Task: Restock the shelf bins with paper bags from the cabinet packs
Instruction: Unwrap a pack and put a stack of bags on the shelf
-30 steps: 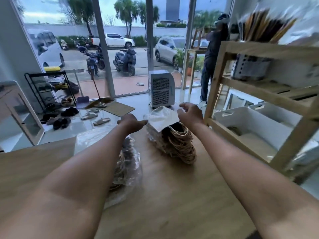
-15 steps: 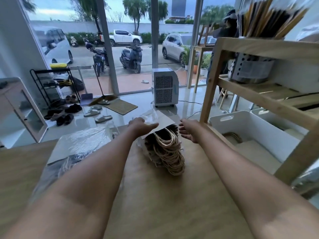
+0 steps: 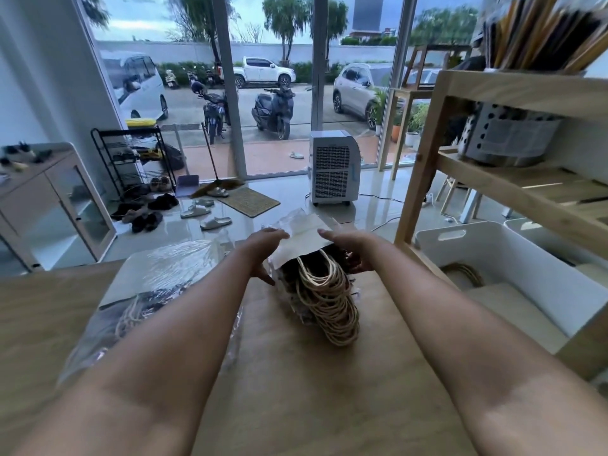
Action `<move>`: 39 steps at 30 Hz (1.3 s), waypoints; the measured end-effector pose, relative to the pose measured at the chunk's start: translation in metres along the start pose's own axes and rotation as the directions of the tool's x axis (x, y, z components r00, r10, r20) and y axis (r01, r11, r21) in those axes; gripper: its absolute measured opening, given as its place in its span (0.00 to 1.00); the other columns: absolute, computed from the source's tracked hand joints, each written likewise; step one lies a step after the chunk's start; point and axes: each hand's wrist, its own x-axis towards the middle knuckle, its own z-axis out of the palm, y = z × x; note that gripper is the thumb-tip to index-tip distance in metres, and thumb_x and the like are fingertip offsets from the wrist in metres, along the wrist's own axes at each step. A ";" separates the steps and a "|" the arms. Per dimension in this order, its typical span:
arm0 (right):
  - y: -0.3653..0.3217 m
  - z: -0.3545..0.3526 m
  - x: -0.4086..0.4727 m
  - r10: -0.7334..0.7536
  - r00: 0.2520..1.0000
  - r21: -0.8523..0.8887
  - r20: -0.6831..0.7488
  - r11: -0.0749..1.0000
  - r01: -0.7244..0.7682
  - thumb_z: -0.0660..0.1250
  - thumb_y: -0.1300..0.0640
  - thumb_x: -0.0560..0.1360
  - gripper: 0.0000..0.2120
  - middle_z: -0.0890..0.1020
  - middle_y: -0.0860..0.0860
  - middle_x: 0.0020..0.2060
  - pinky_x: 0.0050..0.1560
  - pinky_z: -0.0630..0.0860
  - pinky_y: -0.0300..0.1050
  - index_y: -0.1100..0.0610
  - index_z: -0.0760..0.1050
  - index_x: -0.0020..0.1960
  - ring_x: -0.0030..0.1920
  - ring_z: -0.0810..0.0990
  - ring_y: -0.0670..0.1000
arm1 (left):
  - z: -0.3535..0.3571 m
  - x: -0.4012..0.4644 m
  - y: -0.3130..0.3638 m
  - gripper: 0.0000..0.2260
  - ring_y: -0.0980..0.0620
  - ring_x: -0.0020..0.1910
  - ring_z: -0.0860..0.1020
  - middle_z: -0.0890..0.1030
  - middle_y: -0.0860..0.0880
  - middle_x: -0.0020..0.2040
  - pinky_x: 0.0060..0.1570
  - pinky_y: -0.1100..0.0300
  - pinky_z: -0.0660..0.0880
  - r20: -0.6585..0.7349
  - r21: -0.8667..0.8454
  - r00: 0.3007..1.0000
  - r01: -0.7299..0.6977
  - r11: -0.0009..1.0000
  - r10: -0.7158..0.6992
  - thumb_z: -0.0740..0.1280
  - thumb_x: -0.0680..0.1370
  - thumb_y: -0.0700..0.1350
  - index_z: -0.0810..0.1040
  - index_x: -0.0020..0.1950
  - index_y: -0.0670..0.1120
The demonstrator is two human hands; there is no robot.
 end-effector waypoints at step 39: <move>-0.017 0.014 -0.003 -0.004 0.997 0.113 0.077 0.994 -0.005 0.68 0.50 0.75 0.13 0.79 0.53 0.25 0.34 0.72 0.41 0.58 0.71 0.41 0.24 0.77 0.49 | -0.012 0.032 -0.029 0.30 0.39 0.60 0.78 0.70 0.39 0.70 0.53 0.36 0.77 0.194 -0.232 0.975 0.154 0.961 -0.109 0.63 0.77 0.61 0.63 0.75 0.47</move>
